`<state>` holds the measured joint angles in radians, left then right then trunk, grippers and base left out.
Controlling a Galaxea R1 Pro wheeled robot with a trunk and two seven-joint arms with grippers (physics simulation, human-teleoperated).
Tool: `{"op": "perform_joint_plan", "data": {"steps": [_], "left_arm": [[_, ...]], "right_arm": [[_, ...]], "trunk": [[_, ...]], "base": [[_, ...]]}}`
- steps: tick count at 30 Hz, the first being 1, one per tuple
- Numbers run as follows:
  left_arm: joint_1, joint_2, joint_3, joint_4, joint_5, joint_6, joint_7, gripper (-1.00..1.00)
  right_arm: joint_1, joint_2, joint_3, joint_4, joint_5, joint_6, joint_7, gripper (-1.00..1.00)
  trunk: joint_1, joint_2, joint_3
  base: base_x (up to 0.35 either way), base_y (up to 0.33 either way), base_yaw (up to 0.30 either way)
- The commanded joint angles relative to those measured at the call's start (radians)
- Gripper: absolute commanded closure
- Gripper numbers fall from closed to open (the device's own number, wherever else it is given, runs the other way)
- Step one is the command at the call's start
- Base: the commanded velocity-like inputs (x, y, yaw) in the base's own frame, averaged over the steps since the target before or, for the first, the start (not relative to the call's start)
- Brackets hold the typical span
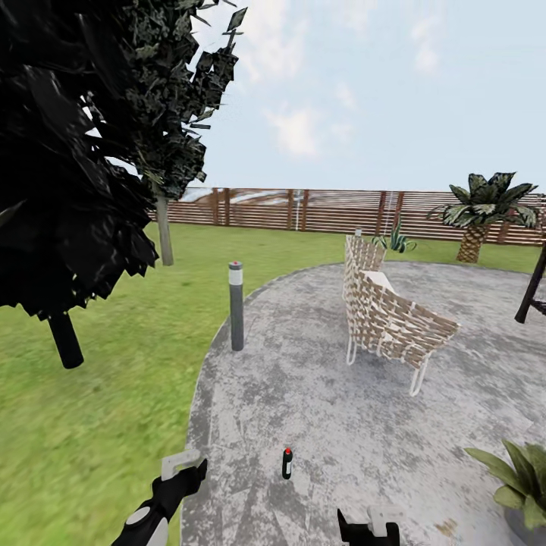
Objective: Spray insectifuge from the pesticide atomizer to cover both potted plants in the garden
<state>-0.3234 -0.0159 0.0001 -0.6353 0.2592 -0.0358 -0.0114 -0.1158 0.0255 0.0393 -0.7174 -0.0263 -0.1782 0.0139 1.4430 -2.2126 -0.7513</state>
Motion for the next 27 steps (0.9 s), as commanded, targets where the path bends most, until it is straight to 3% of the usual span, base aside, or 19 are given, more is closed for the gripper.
{"op": "perform_joint_plan", "data": {"steps": [1, 27], "left_arm": [[0.000, 0.000, 0.000, 0.000, 0.008, -0.003, -0.001, -1.00], [0.000, 0.001, 0.001, 0.000, 0.008, -0.002, -0.001, -1.00]], "right_arm": [[-0.001, 0.000, 0.001, 0.001, -0.003, -0.003, 0.001, -1.00], [-0.001, 0.001, 0.001, 0.001, -0.003, -0.004, 0.001, -1.00]], "trunk": [[0.000, 0.000, 0.000], [0.000, 0.000, 0.014]], "base": [[0.000, 0.000, -0.257], [0.000, 0.000, -0.248]]}}
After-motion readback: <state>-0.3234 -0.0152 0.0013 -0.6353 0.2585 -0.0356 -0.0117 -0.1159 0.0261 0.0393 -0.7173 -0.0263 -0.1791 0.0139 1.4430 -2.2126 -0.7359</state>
